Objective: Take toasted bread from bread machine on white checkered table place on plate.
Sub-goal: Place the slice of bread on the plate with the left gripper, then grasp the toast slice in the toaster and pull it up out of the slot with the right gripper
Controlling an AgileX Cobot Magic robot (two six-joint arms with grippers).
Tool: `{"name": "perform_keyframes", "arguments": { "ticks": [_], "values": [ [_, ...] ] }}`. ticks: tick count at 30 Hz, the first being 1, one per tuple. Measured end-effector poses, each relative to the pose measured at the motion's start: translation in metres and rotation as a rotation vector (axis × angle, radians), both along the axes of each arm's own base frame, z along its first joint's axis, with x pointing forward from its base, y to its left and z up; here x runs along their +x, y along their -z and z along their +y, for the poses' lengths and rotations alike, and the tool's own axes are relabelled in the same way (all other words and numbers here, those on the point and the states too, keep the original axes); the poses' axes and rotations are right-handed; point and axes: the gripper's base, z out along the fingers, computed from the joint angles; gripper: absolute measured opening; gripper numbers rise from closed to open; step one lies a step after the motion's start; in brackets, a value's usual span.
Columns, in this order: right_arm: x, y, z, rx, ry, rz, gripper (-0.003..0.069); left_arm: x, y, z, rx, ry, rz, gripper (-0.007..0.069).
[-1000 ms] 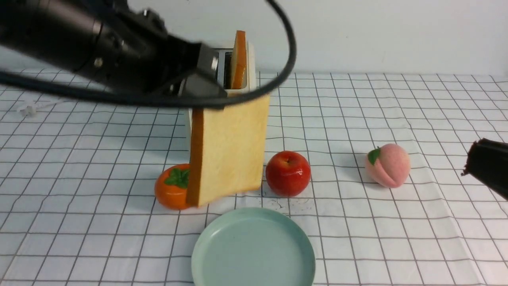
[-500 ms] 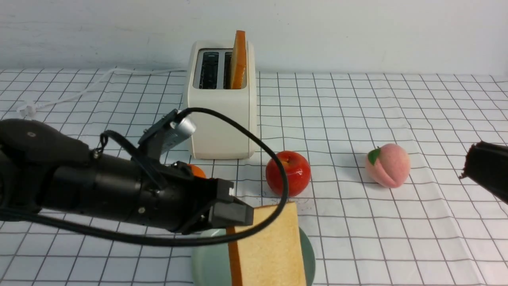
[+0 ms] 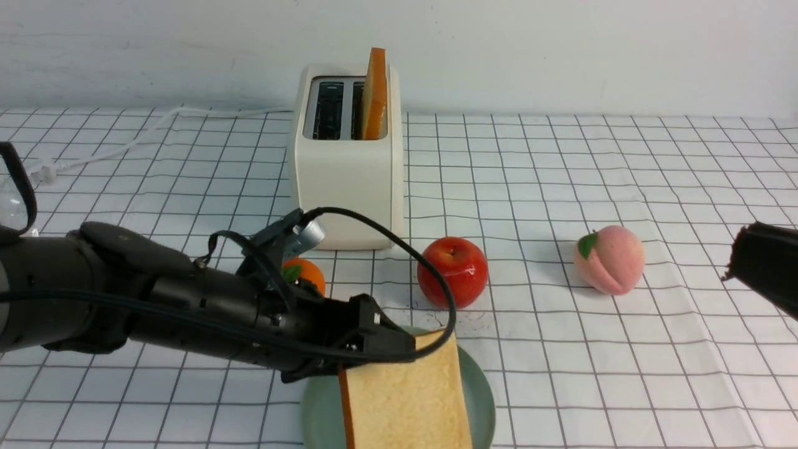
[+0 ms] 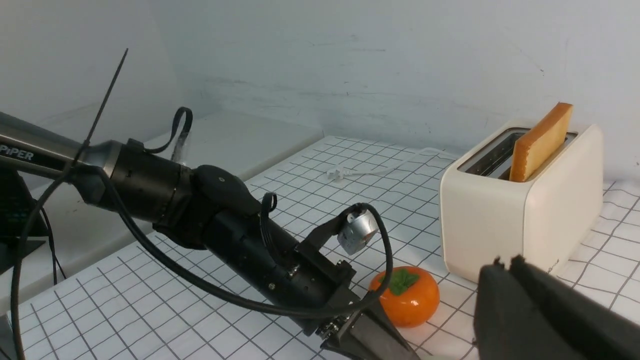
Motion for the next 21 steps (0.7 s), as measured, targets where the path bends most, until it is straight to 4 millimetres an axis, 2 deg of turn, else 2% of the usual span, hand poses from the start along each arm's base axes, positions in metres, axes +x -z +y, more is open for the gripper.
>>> {"name": "perform_keyframes", "arguments": {
  "ticks": [1, 2, 3, 4, 6, 7, 9, 11, 13, 16, 17, 18, 19, 21],
  "values": [
    [0.000, 0.000, 0.000, 0.000, 0.000, 0.000, 0.0006, 0.000, -0.003, 0.001, 0.003, -0.001, -0.013, 0.0608],
    [0.000, 0.000, 0.000, 0.000, 0.000, 0.000, 0.0006, -0.003, -0.017, 0.005, 0.023, -0.005, -0.087, 0.0650],
    [0.000, 0.000, 0.000, 0.000, 0.000, 0.000, 0.0006, -0.004, -0.019, 0.005, 0.022, -0.008, -0.095, 0.0650],
    [0.000, 0.000, 0.000, 0.000, 0.000, 0.000, 0.0006, -0.008, -0.034, 0.009, 0.035, -0.017, -0.166, 0.0660],
    [0.000, 0.000, 0.000, 0.000, 0.001, 0.000, 0.0009, -0.018, -0.061, 0.017, 0.056, -0.038, -0.301, 0.0652],
    [0.000, 0.000, 0.000, 0.000, 0.001, 0.000, 0.0010, -0.020, -0.066, 0.019, 0.055, -0.044, -0.323, 0.0649],
    [0.001, 0.000, -0.001, 0.002, 0.012, -0.002, 0.0010, -0.033, -0.093, 0.028, 0.060, -0.078, -0.449, 0.0603],
    [0.003, -0.001, -0.002, 0.006, 0.039, -0.006, 0.0010, -0.047, -0.118, 0.037, 0.045, -0.122, -0.562, 0.0528],
    [0.004, -0.001, -0.003, 0.009, 0.058, -0.009, 0.0010, -0.053, -0.127, 0.040, 0.036, -0.137, -0.599, 0.0476],
    [0.015, -0.001, -0.010, 0.016, 0.165, -0.013, 0.0013, -0.081, -0.158, 0.053, 0.002, -0.175, -0.743, 0.0218],
    [0.016, -0.001, -0.010, 0.015, 0.173, -0.013, 0.0013, -0.081, -0.158, 0.053, 0.004, -0.174, -0.744, 0.0202],
    [0.025, 0.000, -0.013, 0.006, 0.230, -0.012, 0.0013, -0.092, -0.166, 0.057, -0.002, -0.175, -0.790, 0.0074],
    [0.031, 0.001, -0.015, 0.002, 0.257, -0.002, 0.0013, -0.098, -0.171, 0.059, -0.005, -0.174, -0.820, 0.0020],
    [0.041, 0.002, -0.014, -0.006, 0.268, 0.024, 0.0013, -0.106, -0.177, 0.062, 0.001, -0.170, -0.858, -0.0013]
  ]
}}
